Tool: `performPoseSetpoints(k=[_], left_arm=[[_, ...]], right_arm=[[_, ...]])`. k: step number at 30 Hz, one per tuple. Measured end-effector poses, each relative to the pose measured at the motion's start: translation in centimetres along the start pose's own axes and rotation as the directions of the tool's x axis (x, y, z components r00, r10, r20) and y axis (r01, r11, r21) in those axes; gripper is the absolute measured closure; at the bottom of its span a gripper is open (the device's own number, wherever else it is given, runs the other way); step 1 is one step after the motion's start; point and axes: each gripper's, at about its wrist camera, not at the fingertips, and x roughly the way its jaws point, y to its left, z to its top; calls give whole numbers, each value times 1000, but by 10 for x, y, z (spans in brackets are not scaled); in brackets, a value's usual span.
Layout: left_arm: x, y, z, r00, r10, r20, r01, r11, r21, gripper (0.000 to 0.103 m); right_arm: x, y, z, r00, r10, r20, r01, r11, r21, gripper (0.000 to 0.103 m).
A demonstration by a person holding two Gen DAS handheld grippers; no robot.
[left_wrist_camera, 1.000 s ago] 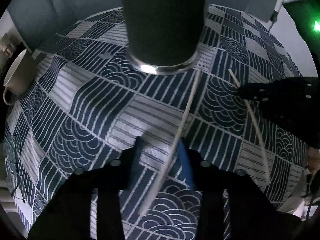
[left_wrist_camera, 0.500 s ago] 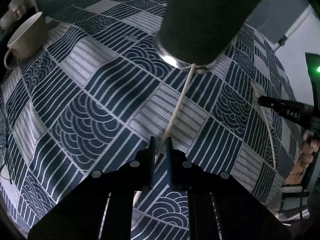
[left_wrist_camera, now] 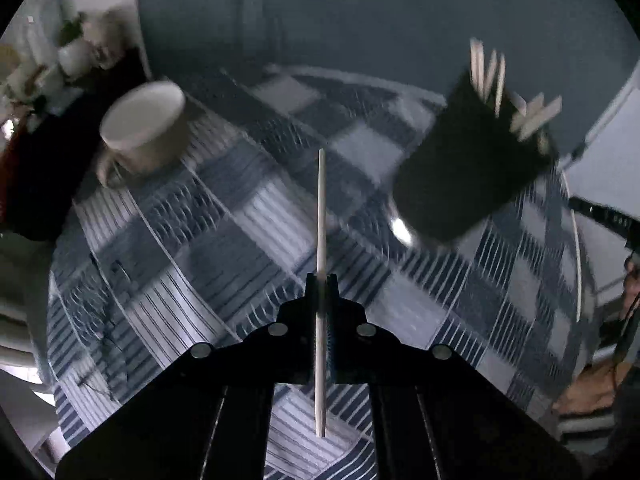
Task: Organize utensils
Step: 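Lift the held sticks with both tools over the black cup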
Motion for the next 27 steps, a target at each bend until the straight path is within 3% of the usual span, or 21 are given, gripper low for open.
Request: performPoseSetpoints(k=[3, 7, 13, 18, 21, 23, 27], left_arm=[[-21, 2, 27, 997, -10, 82, 11, 1000, -14, 98], [-52, -7, 66, 977, -67, 202, 72, 997, -20, 98], [-82, -50, 119, 922, -153, 356, 142, 988, 56, 98], [-82, -78, 138, 874, -233, 427, 214, 972, 94, 98], [-73, -91, 139, 846, -280, 454, 262, 960, 104, 98], [-64, -94, 138, 816, -335, 472, 323, 940, 108, 98], [-38, -88, 132, 727, -462, 508, 499, 864, 72, 98]], right_arm=[[-18, 9, 23, 997, 42, 66, -41, 999, -11, 99], [-41, 27, 54, 984, 99, 150, -95, 995, -35, 99], [-74, 59, 92, 940, 186, 288, -165, 982, -95, 99], [-84, 82, 109, 900, 246, 361, -205, 967, -148, 99], [-84, 91, 116, 864, 309, 397, -262, 950, -169, 99], [-82, 95, 117, 835, 356, 419, -308, 934, -179, 99], [-68, 100, 115, 786, 434, 439, -384, 901, -204, 99]])
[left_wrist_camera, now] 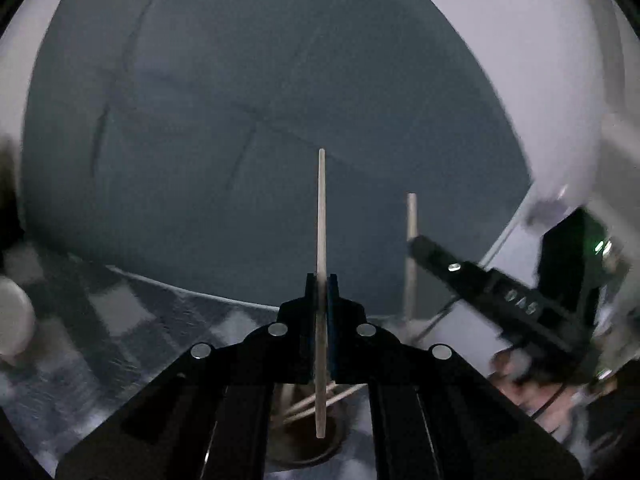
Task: Organize utensils
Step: 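Lift the held sticks with both tools over the black cup, then release the sticks into the black cup by opening both tools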
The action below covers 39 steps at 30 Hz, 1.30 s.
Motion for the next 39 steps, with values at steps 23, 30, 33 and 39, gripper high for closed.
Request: performPoseSetpoints(k=[23, 30, 33, 39], left_arm=[[24, 16, -82, 993, 82, 89, -98, 977, 191, 98], [17, 13, -100, 989, 123, 83, -141, 954, 265, 98], [12, 13, -102, 987, 143, 74, -158, 950, 271, 98], [2, 11, -103, 982, 181, 52, -188, 941, 282, 91]], right_arm=[[41, -26, -75, 997, 76, -15, -77, 996, -40, 98], [32, -23, -95, 997, 59, -49, -63, 994, -92, 98], [28, -22, -100, 997, 53, -64, -59, 993, -98, 98], [19, -18, -103, 996, 23, -84, -32, 993, -110, 96]])
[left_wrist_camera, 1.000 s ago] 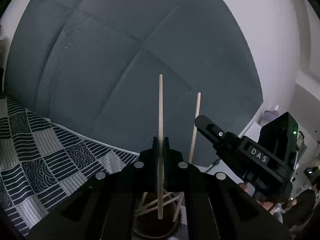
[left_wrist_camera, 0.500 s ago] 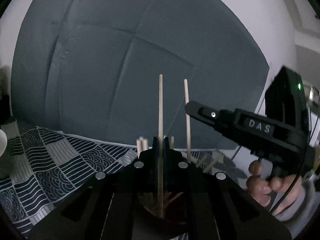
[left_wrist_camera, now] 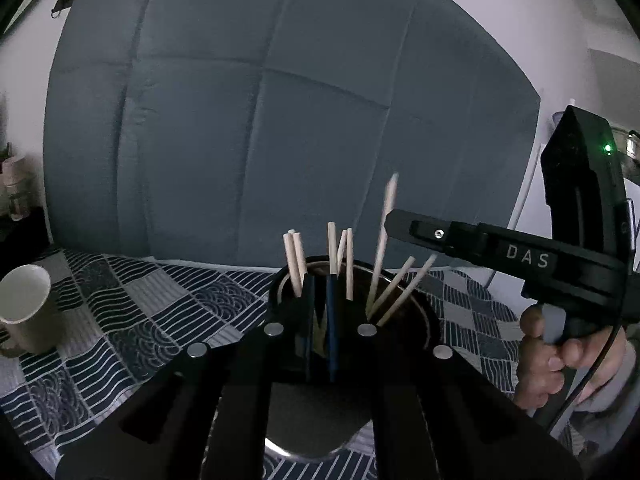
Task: Organize utensils
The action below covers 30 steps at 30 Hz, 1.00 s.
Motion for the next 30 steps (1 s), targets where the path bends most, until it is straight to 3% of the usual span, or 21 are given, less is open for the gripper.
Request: performPoseSetpoints(k=[4, 9, 10, 12, 14, 15, 17, 21, 24, 30], left_arm=[[-10, 1, 2, 999, 25, -22, -26, 1000, -5, 79], [-17, 3, 3, 994, 86, -62, -85, 996, 10, 48], [-19, 3, 4, 993, 96, -68, -96, 995, 9, 45], [-24, 5, 5, 989, 124, -82, -124, 992, 2, 31], [-27, 7, 6, 986, 137, -90, -138, 990, -8, 26], [-28, 9, 6, 982, 152, -108, -154, 988, -11, 16], [-29, 12, 6, 977, 168, -133, -172, 985, -17, 14], [-31, 14, 3, 963, 197, -183, -203, 979, -13, 6], [-33, 16, 1, 951, 221, -217, -231, 973, -25, 6], [-44, 17, -1, 936, 260, -237, -270, 963, -11, 6]], right_arm=[[-8, 4, 4, 1000, -18, -5, 18, 1000, -7, 95], [-16, 9, 8, 998, -61, -10, 61, 998, -9, 92], [-18, 10, 8, 997, -70, -12, 70, 997, -10, 87], [-23, 11, 8, 996, -91, -12, 91, 996, -11, 61], [-28, 12, 6, 994, -103, -18, 103, 995, -16, 56], [-30, 13, 4, 994, -110, -29, 109, 994, -21, 54], [-35, 15, 2, 990, -134, -35, 133, 991, -35, 48], [-50, 22, -5, 980, -194, -33, 193, 980, -44, 26], [-60, 29, -12, 975, -217, -51, 214, 975, -59, 18], [-74, 32, -27, 968, -232, -92, 231, 973, -18, 13]])
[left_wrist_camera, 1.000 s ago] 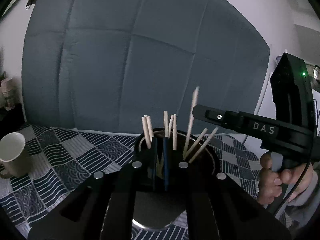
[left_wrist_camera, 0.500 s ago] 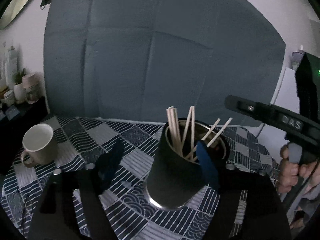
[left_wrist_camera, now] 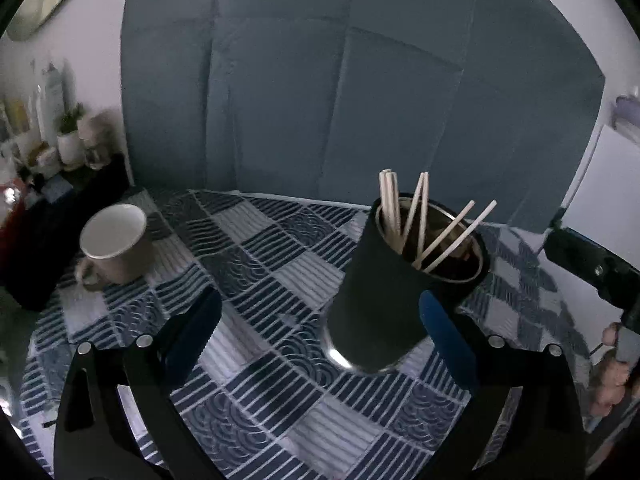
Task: Organize utensils
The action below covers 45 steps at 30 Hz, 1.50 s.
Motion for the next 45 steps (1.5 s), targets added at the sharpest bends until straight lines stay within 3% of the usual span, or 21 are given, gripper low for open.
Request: performPoseSetpoints(k=[5, 12, 22, 30, 33, 37, 45], left_arm=[[-14, -5, -3, 998, 60, -12, -59, 997, 54, 6], [-34, -4, -4, 998, 38, -41, -37, 999, 10, 6], [-61, -17, 7, 998, 7, -60, -8, 1000, -14, 6], [-82, -33, 4, 994, 40, -104, -40, 999, 0, 6], [-89, -38, 1, 994, 40, -103, -39, 999, 8, 6], [-98, -42, -8, 992, 112, -53, -111, 994, 25, 6], [-102, -40, -10, 992, 108, -67, -109, 994, -2, 6]], right_arm=[[-9, -3, -14, 998, -43, -45, 44, 999, 17, 11], [-33, -13, -25, 996, -45, -82, 54, 993, 110, 10], [-66, -13, -22, 990, -103, -100, 112, 990, 83, 8], [-91, -3, -13, 989, -126, -83, 133, 988, 84, 8], [-96, 0, -14, 989, -119, -83, 126, 988, 92, 8], [-96, 4, -21, 990, -107, -96, 117, 988, 100, 8], [-92, 9, -32, 986, -97, -138, 112, 989, 102, 8]])
